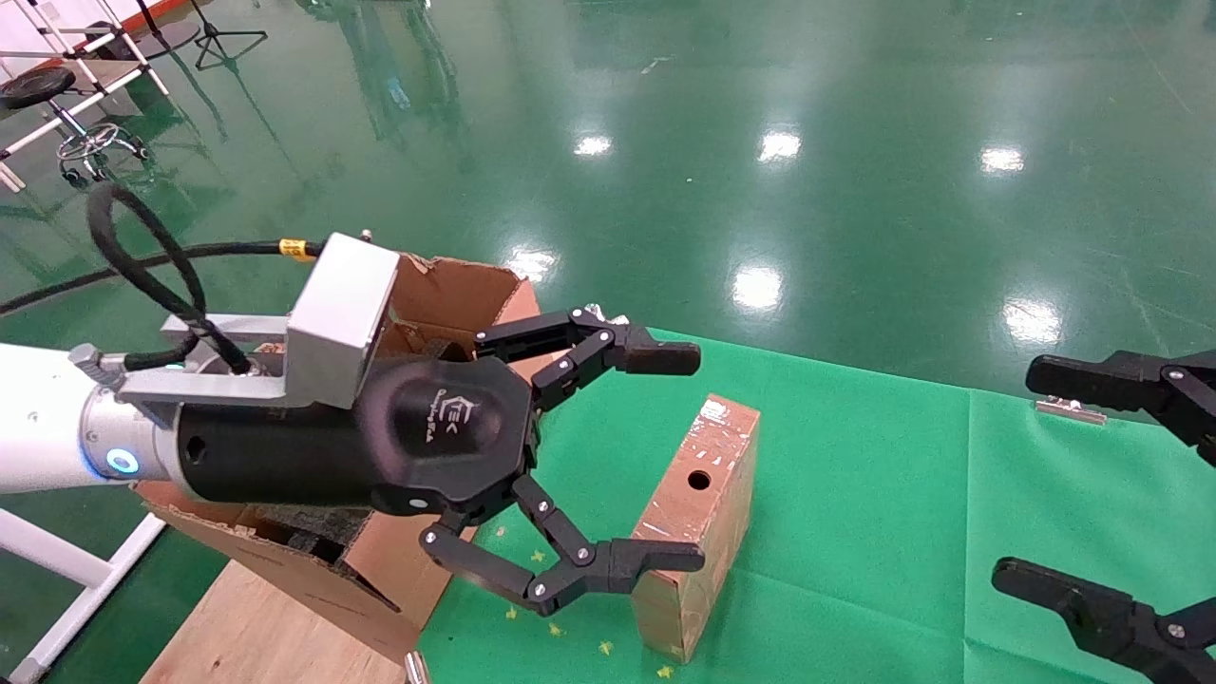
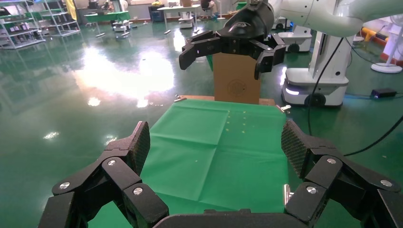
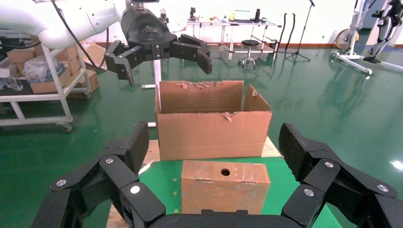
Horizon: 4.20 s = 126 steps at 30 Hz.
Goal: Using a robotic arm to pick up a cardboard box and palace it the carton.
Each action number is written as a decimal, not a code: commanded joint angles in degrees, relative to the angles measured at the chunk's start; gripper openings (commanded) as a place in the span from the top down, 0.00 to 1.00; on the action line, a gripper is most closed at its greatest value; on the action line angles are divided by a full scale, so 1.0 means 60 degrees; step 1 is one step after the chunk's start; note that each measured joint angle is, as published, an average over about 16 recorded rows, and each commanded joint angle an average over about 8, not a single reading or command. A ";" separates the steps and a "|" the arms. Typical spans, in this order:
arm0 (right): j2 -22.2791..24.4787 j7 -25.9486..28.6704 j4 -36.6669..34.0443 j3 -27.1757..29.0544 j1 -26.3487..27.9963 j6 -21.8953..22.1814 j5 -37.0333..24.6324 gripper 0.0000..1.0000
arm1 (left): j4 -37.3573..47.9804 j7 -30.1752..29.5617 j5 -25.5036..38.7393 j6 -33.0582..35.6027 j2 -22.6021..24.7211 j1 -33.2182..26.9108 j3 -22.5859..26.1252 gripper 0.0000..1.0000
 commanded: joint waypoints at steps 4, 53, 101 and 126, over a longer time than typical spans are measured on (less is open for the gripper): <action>0.0000 0.0000 0.0000 0.0000 0.0000 0.0000 0.0000 1.00 | -0.0079 0.0035 0.0466 -0.0280 -0.0068 -0.0112 0.0067 0.00; 0.0003 -0.0001 -0.0003 -0.0001 -0.0003 0.0004 0.0002 1.00 | -0.0656 -1.1028 0.8874 0.0295 0.3120 -0.6072 0.4499 0.00; 0.0004 -0.0002 -0.0005 -0.0001 -0.0004 0.0006 0.0005 0.34 | -0.0658 -1.2378 0.9141 0.0038 0.4107 -0.6766 0.7789 0.16; 0.0004 -0.0002 -0.0006 0.0000 -0.0005 0.0007 0.0005 0.00 | -0.0660 -1.2421 0.9126 0.0041 0.4107 -0.6747 0.7765 1.00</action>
